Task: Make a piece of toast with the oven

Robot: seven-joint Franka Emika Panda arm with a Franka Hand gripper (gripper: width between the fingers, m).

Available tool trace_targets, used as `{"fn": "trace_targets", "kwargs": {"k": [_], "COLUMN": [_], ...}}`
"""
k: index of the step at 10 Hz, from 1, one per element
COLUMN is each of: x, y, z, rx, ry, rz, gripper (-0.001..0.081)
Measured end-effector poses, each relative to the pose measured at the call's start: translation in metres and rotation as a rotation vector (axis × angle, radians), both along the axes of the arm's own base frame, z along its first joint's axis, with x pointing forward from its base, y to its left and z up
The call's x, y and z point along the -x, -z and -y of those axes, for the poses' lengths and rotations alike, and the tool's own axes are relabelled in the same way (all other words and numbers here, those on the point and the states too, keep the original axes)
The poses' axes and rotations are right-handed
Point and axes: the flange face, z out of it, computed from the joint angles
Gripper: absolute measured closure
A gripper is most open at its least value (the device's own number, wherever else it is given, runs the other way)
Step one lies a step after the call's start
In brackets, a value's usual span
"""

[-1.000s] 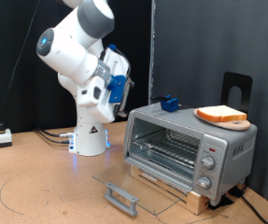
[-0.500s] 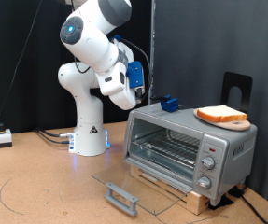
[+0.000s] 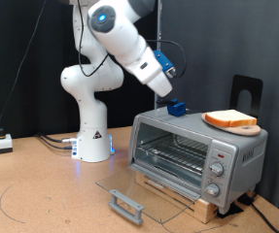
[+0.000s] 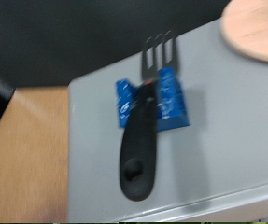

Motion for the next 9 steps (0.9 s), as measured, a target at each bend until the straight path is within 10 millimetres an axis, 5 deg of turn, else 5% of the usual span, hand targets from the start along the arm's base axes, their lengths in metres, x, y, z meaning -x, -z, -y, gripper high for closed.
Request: {"fn": "trace_targets", "kwargs": {"k": [3,5,7,9], "x": [0.02,0.024,0.025,0.049], "y": [-0.018,-0.019,-0.022,-0.026], "z": [-0.044,-0.048,-0.06,-0.076], "rx": [0.07,0.073,0.087,0.092], "ry": [-0.14,-0.124,-0.192,-0.249], "rz": [0.057,0.044,0.221,0.317], "gripper": [-0.0004,-0.0004,-0.0004,-0.0004]}}
